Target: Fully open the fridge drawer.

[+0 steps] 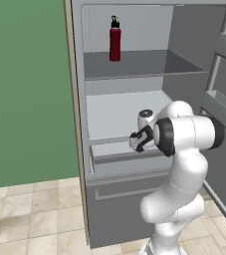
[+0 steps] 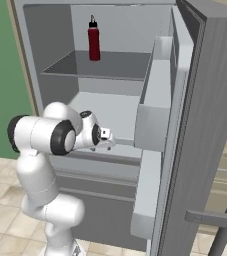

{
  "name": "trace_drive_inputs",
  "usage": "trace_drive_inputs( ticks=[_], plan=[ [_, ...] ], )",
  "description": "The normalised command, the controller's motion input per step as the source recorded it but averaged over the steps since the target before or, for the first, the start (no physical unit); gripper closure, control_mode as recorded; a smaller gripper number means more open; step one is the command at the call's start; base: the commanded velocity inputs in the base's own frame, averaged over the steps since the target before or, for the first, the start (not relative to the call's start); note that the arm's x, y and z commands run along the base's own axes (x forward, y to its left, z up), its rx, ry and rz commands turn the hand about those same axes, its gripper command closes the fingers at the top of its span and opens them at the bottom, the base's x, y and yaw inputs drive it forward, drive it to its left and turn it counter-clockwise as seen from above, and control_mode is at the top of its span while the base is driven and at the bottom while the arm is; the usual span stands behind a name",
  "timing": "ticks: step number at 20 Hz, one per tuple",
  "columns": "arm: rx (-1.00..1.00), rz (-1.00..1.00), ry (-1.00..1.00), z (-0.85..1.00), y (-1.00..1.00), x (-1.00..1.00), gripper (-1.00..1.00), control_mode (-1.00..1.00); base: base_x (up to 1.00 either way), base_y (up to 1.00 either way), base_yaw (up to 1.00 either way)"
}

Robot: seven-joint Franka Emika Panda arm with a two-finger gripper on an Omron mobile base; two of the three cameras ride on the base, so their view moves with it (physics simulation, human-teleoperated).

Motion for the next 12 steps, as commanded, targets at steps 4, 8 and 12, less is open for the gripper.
trace_drive_inputs(
  ticks=[4, 8, 12],
  plan=[
    [-0.07, 0.00, 0.11, -0.75, -0.14, -0.95, -1.00, -1.00, 0.00, 0.00, 0.00],
    [-0.08, 0.00, 0.18, -0.85, -0.13, -1.00, -1.00, -1.00, 0.00, 0.00, 0.00],
    [-0.09, 0.00, 0.21, -0.92, -0.13, -1.00, -1.00, -1.00, 0.00, 0.00, 0.00]
  ],
)
